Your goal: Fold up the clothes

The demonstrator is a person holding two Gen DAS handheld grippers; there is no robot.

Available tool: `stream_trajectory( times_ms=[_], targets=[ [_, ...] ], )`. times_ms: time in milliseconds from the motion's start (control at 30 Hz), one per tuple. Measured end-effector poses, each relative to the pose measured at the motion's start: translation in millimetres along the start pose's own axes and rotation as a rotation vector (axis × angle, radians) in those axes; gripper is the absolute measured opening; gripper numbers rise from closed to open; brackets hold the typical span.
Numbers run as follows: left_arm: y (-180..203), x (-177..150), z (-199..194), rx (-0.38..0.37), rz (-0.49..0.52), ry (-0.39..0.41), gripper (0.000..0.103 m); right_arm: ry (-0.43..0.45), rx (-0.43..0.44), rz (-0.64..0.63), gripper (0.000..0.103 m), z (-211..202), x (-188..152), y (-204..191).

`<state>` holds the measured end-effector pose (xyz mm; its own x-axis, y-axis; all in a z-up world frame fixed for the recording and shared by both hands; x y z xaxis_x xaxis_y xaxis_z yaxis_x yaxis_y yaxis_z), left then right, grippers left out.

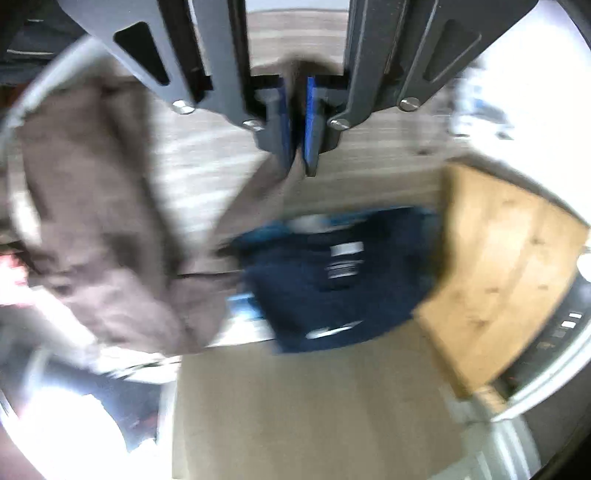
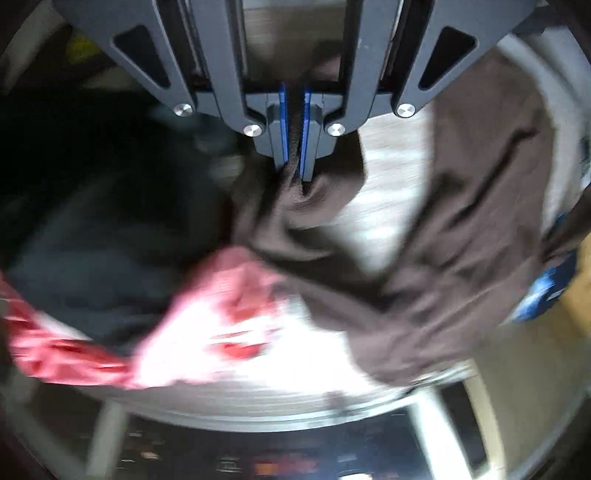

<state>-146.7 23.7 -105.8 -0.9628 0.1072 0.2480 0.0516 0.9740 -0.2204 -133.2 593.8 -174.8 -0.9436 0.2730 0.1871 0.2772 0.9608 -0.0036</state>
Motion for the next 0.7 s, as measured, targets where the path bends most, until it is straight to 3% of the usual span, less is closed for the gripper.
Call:
stream_trajectory(
  times_ms=[67, 100, 233, 300, 400, 467, 600, 700],
  targets=[
    [-21.1, -5.9, 23.0, 0.131, -0.03, -0.037, 0.024, -0.011, -0.063, 0.074, 0.02, -0.8, -3.6, 21.7],
    [-28.9, -9.5, 32.9, 0.185, -0.04, -0.053, 0.025, -0.003, -0.039, 0.093, 0.028, -5.1, -10.2, 24.8],
    [27.5, -41.7, 37.0, 0.053, 0.105, -0.054, 0.026, 0.053, 0.05, 0.062, 0.036, -35.1, -60.1, 14.8],
    [55.8, -58.4, 38.5, -0.013, 0.177, -0.054, 0.026, 0.065, 0.109, 0.003, 0.045, -41.9, -84.9, -11.9],
    [98.0, -84.2, 40.0, -0.112, 0.285, -0.055, 0.028, -0.023, 0.263, -0.111, 0.046, -25.4, -123.2, -68.7],
    [127.2, -101.0, 40.6, -0.172, 0.363, -0.054, 0.037, -0.081, 0.284, -0.196, 0.046, -8.6, -148.2, -105.1],
    [195.9, -98.8, 49.5, -0.148, 0.591, -0.017, 0.037, -0.101, 0.261, -0.247, 0.046, 8.4, -179.8, -130.2],
    [215.1, -95.7, 56.1, -0.13, 0.664, -0.022, 0.037, -0.112, 0.303, -0.213, 0.046, 11.7, -194.0, -127.3]
  ],
)
Point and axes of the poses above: each gripper's, at about its wrist camera, not at the fingertips, and z roughly the way its jaws point, y to its right, x to its top, the point moved 7 cm from there along z, roughly the way its jaws point, and after that the axes turned 13 degrees about -y, right-handed, at the moved point
